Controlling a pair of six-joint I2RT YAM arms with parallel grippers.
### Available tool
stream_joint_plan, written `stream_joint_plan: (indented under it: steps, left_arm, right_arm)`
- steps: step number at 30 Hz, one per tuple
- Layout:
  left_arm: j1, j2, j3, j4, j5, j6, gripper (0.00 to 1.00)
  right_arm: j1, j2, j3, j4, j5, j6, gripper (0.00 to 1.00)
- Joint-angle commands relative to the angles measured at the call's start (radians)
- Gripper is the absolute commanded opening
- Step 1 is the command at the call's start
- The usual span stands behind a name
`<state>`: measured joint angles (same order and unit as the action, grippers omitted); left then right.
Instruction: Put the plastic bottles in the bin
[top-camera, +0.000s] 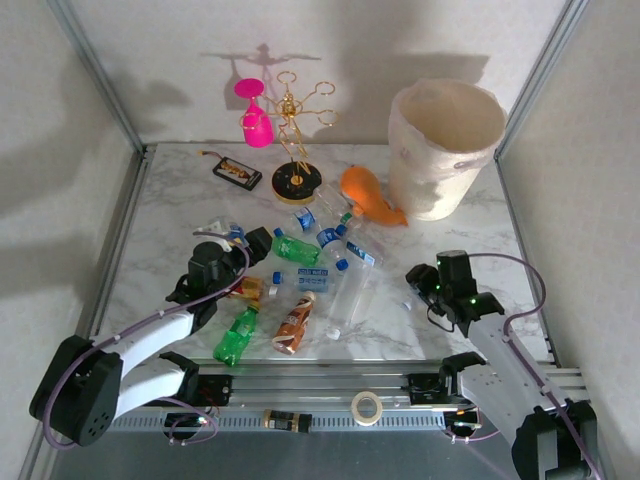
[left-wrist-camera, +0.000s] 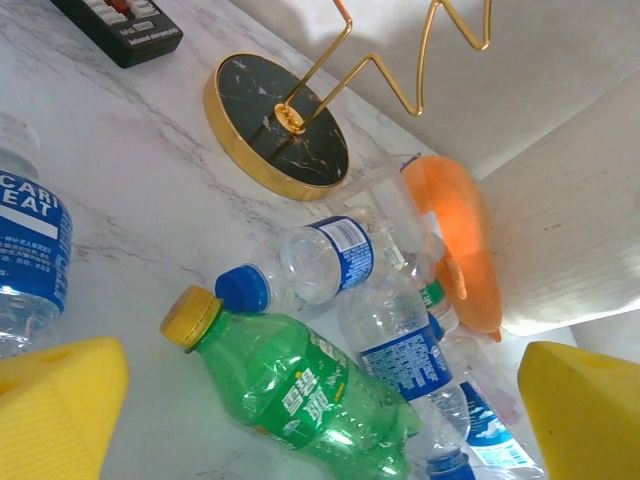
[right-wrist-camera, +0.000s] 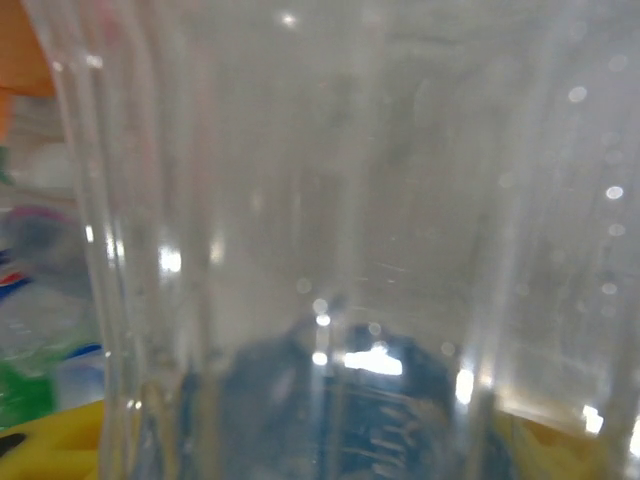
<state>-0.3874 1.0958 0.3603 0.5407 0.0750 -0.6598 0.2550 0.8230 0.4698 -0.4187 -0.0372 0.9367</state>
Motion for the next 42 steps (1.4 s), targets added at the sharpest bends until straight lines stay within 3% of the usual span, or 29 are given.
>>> stream_joint_plan:
  steps: [1, 10, 18, 29, 36, 42]
  left_arm:
    - [-0.007, -0.037, -0.006, 0.01, 0.018, -0.043, 1.0]
    - [-0.008, -0.09, 0.007, -0.029, 0.022, -0.091, 1.0]
    - [-0.008, -0.125, 0.002, -0.055, 0.026, -0.096, 1.0]
    - [-0.008, -0.102, -0.023, -0.018, 0.068, -0.092, 1.0]
    - [-0.008, -0.085, 0.006, -0.063, 0.066, -0.031, 1.0]
    - [-0.008, -0.083, 0.008, -0.066, 0.08, -0.015, 1.0]
  right_arm:
    - [0.011, -0.018, 0.062, 0.116, -0.061, -0.081, 0.38]
    - [0.045, 0.036, 0.21, 0.358, -0.195, -0.188, 0.37]
    - [0.074, 0.137, 0.433, 0.381, -0.267, -0.343, 0.37]
    - [0.031, 0.441, 0.908, 0.322, -0.099, -0.523, 0.39]
    - [-0.097, 0.597, 1.049, 0.428, -0.051, -0.496, 0.39]
    - [-0.16, 0.701, 1.106, 0.475, 0.095, -0.527, 0.4]
